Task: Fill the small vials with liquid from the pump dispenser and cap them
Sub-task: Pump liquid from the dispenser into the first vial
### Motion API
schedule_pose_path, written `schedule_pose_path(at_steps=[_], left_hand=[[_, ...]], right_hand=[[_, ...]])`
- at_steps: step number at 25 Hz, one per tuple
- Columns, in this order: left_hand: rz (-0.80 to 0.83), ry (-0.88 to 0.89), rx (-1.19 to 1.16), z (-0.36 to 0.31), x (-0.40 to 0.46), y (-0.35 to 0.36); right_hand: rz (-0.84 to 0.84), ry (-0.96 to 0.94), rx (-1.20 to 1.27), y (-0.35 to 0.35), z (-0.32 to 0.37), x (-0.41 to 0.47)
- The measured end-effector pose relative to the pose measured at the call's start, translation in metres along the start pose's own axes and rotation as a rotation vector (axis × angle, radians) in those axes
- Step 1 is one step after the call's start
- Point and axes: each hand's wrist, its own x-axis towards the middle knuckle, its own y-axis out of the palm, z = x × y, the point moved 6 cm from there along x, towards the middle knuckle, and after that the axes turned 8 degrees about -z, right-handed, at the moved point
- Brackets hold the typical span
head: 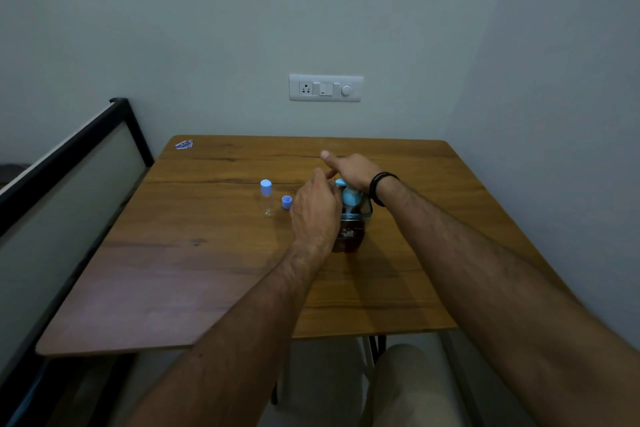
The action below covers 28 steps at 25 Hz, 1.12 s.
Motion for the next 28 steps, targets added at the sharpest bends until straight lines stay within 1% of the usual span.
schedule_pose_path(at_steps=[2,6,8,10,12,16,17,21,22,26,28], left_hand=[[-0.004,0.001,0.004,-0.001,0.001,-0.001],[0.003,0.005,0.012,-0.001,0.000,-0.001],[-0.002,0.005,-0.003,-0.001,0.000,-0.001],[-0.010,-0.001,-0.026,0.000,0.000,-0.002],[-0.007,-0.001,-0.037,0.000,0.000,-0.001],[-0.015,0.002,-0.016,0.000,0.000,-0.001],[-0.015,0.005,-0.016,0.000,0.001,-0.001],[-0.007,0.003,-0.019,-0.001,0.000,-0.002],[-0.005,0.000,-0.017,-0.001,0.000,-0.002],[-0.001,0.006,-0.003,0.001,0.000,0.000],[-0.008,0.010,0.004,0.001,0.001,0.001]], right_hand=[[-0.002,-0.016,-0.018,0.000,0.002,0.001],[0.106,0.077,0.091,-0.001,-0.001,-0.008],[0.077,0.067,0.093,-0.001,-0.002,-0.007],[0.028,0.035,0.048,-0.001,0.000,-0.005],[0.018,0.023,0.005,-0.001,0.000,-0.001],[0.146,0.106,0.097,0.001,-0.002,-0.005],[0.140,0.101,0.100,0.001,-0.002,-0.005],[-0.002,0.014,0.003,-0.001,0.001,-0.002],[-0.002,0.007,-0.009,-0.002,0.001,-0.002],[0.119,0.076,0.063,0.000,0.000,-0.008],[0.077,0.063,0.082,-0.001,0.001,-0.008]])
